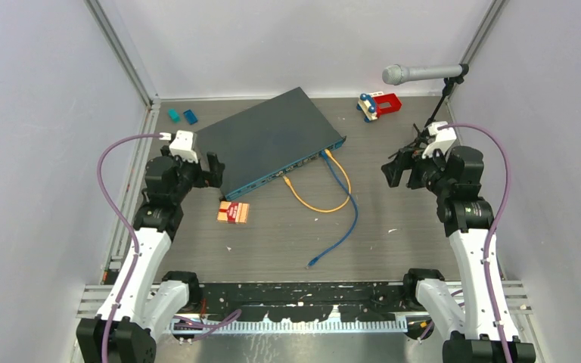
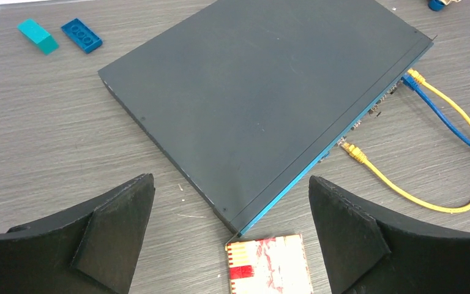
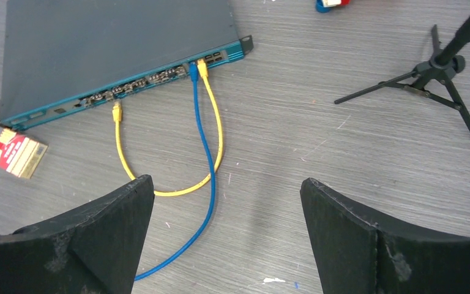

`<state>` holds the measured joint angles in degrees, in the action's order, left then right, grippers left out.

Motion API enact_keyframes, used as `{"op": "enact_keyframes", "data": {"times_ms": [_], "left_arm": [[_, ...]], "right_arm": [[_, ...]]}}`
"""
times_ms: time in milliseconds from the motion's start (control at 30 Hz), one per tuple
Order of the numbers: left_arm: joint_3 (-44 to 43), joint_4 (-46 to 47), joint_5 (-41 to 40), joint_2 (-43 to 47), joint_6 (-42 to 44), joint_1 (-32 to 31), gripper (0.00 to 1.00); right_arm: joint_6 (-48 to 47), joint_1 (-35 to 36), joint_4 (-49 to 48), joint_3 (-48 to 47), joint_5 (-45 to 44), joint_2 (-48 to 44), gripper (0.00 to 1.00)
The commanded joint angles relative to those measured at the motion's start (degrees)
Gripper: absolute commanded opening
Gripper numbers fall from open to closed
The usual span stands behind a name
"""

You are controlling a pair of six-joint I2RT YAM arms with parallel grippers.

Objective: Pull the plug from the switch port
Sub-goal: Move the switch port to the center of the board.

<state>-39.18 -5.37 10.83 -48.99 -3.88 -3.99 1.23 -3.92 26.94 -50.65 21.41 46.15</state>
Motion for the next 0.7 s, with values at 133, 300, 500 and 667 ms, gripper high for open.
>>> {"op": "enact_keyframes", "data": {"times_ms": [133,300,500,667], "left_arm": [[1.5,4.74,-1.24,-2.0,-3.35,0.35,1.0],[2.76,7.62,-0.61,-4.35,-4.21,0.33,1.0],[4.45,11.36,-1.75,-6.56,-2.55,0.36,1.0],[3.12,10.99,-3.67,-9.49,-1.77,0.36,1.0]], "right_arm": [[-6.35,5.63,-0.6,0.12,2.64,2.62,0.94],[-14.12,21.18,-2.97,0.8,-10.16,9.15,0.94],[-22.72,31.28,-10.89,-2.48,-18.17,23.79,0.94],[-27.78,31.39,-11.97,-13.41,-18.84,39.26,0.92]]}}
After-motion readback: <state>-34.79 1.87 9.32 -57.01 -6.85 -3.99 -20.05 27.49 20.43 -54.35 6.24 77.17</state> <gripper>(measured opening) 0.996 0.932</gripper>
